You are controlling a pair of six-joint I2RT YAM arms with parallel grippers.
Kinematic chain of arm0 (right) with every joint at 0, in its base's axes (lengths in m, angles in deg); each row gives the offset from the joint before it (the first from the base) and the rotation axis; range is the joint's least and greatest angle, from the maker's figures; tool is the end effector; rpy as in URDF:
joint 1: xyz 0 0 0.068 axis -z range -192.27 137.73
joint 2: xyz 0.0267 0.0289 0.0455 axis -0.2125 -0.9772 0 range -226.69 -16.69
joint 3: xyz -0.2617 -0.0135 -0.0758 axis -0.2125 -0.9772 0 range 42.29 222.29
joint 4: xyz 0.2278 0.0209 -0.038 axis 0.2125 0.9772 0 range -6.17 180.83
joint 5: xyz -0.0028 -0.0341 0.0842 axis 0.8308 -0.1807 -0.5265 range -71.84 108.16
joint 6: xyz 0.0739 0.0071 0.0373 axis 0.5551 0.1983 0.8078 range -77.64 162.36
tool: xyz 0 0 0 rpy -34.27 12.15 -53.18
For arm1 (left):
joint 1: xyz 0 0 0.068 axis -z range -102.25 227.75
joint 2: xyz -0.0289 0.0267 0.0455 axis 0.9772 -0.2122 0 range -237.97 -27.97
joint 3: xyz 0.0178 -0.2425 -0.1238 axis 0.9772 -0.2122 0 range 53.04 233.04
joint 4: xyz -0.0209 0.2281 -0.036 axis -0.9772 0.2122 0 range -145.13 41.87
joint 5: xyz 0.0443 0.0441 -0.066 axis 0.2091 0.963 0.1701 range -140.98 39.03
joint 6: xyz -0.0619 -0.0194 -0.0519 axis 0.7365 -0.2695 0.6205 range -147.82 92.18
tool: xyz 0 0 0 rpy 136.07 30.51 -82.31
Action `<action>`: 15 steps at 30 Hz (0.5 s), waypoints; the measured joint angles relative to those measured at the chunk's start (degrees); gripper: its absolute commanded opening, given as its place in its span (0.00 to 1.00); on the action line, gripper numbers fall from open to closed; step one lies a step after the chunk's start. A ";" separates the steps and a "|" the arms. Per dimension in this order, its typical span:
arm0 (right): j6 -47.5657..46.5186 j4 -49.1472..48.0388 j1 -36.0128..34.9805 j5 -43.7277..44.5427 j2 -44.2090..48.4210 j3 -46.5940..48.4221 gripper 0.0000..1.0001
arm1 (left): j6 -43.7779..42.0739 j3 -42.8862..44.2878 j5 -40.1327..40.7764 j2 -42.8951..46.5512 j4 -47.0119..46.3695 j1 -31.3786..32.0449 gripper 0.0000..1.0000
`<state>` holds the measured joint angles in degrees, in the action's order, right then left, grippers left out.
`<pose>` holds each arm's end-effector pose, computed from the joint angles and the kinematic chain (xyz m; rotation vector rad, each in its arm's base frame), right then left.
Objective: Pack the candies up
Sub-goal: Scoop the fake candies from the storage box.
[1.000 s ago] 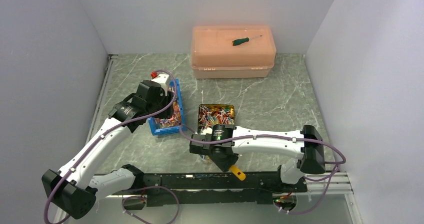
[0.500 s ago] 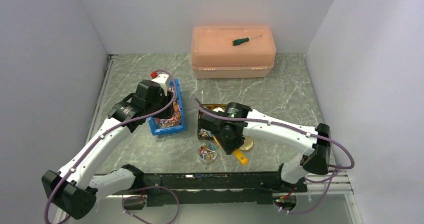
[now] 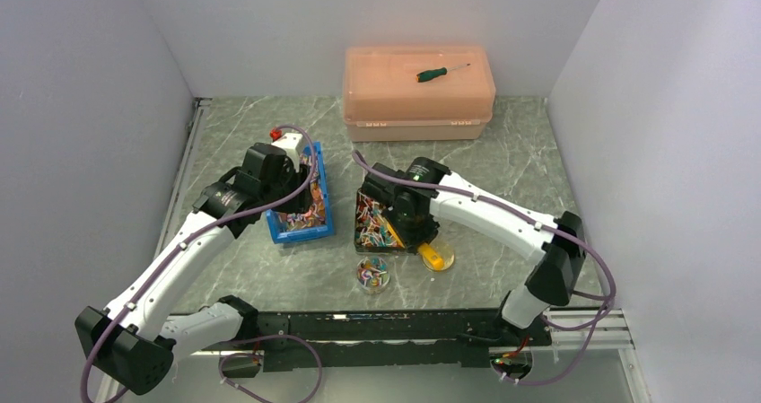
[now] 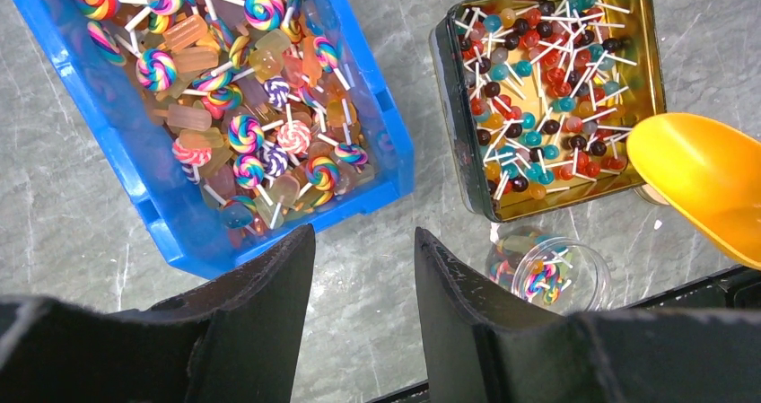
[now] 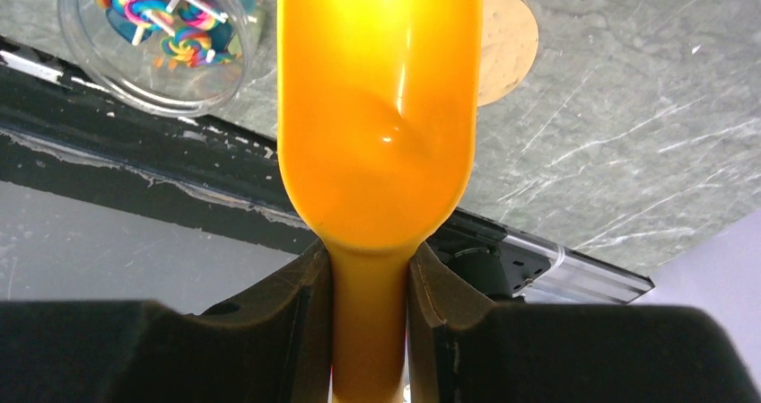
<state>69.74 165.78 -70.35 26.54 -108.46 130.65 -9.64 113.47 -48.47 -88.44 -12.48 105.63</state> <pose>0.1444 0.2120 0.2793 -0.7809 2.8779 -0.0786 0.1877 -0.0958 0.3038 0.1757 2.3354 -0.3541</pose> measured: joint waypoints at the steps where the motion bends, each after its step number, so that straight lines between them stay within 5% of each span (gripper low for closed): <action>1: -0.68 -0.42 0.57 -0.11 -0.66 0.04 0.00 | 0.00 0.00 -0.13 0.00 0.00 -0.07 0.50; 15: -7.63 -5.03 6.05 -4.15 -8.63 0.42 0.00 | 0.04 -0.09 -1.20 0.00 -0.04 -0.94 0.51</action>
<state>62.11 160.76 -64.30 22.39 -117.09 131.06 -9.60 113.38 -49.67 -88.44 -12.52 104.69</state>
